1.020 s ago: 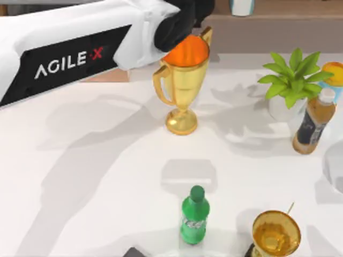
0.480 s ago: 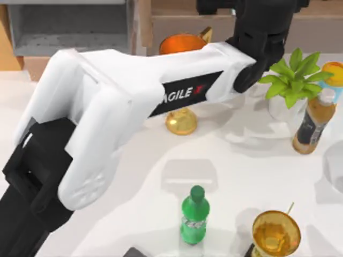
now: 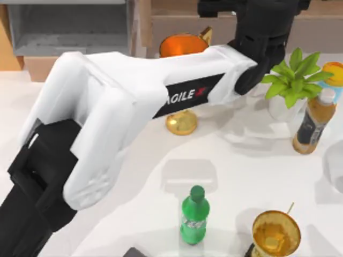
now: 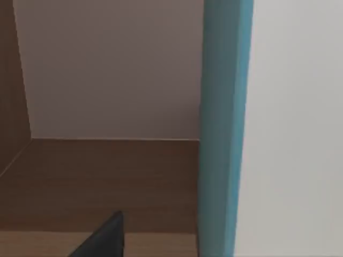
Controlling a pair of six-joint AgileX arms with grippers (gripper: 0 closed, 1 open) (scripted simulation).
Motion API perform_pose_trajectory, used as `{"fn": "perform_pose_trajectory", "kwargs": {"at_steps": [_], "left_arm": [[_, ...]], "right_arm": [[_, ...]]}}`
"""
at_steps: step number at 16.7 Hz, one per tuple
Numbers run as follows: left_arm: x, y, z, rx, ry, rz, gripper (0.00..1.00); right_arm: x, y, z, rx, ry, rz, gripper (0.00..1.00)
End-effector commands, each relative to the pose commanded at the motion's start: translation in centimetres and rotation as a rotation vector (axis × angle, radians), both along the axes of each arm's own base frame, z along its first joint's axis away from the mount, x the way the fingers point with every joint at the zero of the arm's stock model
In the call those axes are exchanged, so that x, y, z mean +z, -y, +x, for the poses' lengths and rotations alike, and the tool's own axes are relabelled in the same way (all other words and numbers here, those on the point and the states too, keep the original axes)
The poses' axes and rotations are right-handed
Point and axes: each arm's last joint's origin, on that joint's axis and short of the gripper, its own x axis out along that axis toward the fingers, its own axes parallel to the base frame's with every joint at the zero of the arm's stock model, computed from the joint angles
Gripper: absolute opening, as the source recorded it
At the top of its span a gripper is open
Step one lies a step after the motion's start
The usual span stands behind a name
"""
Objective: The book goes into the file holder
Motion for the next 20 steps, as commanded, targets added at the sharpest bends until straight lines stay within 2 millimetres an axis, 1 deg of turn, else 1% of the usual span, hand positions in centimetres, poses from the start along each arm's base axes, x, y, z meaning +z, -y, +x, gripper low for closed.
{"fn": "perform_pose_trajectory", "kwargs": {"at_steps": [7, 11, 20], "left_arm": [[0.1, 0.2, 1.7, -0.003, 0.002, -0.002, 1.00], [0.1, 0.2, 1.8, -0.003, 0.002, -0.002, 1.00], [0.1, 0.2, 1.8, -0.003, 0.002, -0.002, 0.32]], "right_arm": [[0.0, 0.0, 0.0, 0.000, 0.000, 0.000, 1.00], [0.0, 0.0, 0.0, 0.000, 0.000, 0.000, 1.00], [0.0, 0.0, 0.0, 0.000, 0.000, 0.000, 1.00]]}}
